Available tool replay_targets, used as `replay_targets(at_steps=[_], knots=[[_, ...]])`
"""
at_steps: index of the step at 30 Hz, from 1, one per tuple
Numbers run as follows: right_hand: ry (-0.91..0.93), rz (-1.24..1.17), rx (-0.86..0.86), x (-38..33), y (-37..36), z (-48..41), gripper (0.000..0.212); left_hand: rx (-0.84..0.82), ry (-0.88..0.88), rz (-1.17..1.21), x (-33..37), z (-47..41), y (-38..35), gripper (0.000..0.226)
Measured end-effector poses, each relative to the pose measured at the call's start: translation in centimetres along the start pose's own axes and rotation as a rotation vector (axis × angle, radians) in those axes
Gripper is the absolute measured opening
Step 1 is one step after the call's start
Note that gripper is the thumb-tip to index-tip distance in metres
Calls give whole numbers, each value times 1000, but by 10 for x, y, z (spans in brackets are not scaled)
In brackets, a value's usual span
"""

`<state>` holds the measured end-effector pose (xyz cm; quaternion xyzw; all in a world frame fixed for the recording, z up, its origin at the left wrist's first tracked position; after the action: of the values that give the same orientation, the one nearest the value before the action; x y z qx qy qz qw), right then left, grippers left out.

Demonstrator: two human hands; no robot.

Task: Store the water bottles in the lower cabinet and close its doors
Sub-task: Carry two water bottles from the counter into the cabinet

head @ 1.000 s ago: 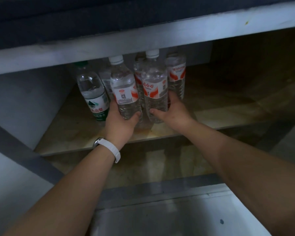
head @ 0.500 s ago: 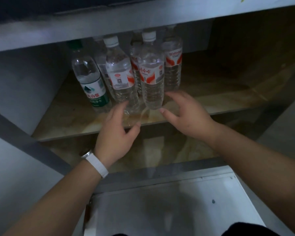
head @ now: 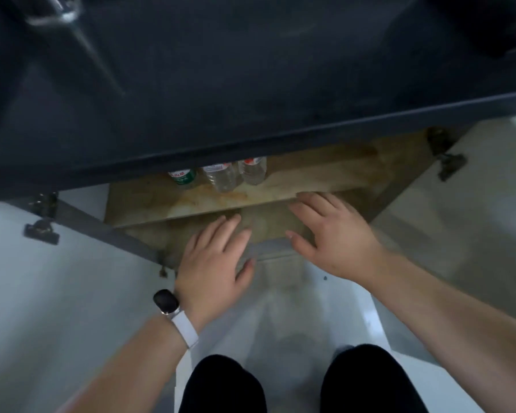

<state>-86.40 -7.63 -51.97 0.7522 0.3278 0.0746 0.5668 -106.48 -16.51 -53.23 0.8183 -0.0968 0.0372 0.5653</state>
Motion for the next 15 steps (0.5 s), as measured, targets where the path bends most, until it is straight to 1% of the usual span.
replay_targets(at_steps=[3, 8, 11, 15], knots=[[-23, 11, -77, -11, 53, 7, 52, -53, -49, -18, 27, -6, 47, 49], [-42, 23, -146, -24, 149, 6, 54, -107, -91, -31, 72, -27, 126, 49], [-20, 35, -154, -25, 206, -2, 56, -91, -84, -31, 97, -45, 169, 49], [27, 75, -112, -21, 274, -3, 51, -33, -94, -19, 134, -66, 220, 47]])
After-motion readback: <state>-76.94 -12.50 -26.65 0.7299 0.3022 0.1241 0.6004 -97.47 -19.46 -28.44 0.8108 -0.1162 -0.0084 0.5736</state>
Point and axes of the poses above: each hand's wrist, its own z-axis away from the middle knuckle, its own y-axis out of the back of the hand, x = y × z, the point moved 3 cm from there along -z, towards the middle knuckle, and after that the axes turned 15 degrees about x, right-handed, at the moved point
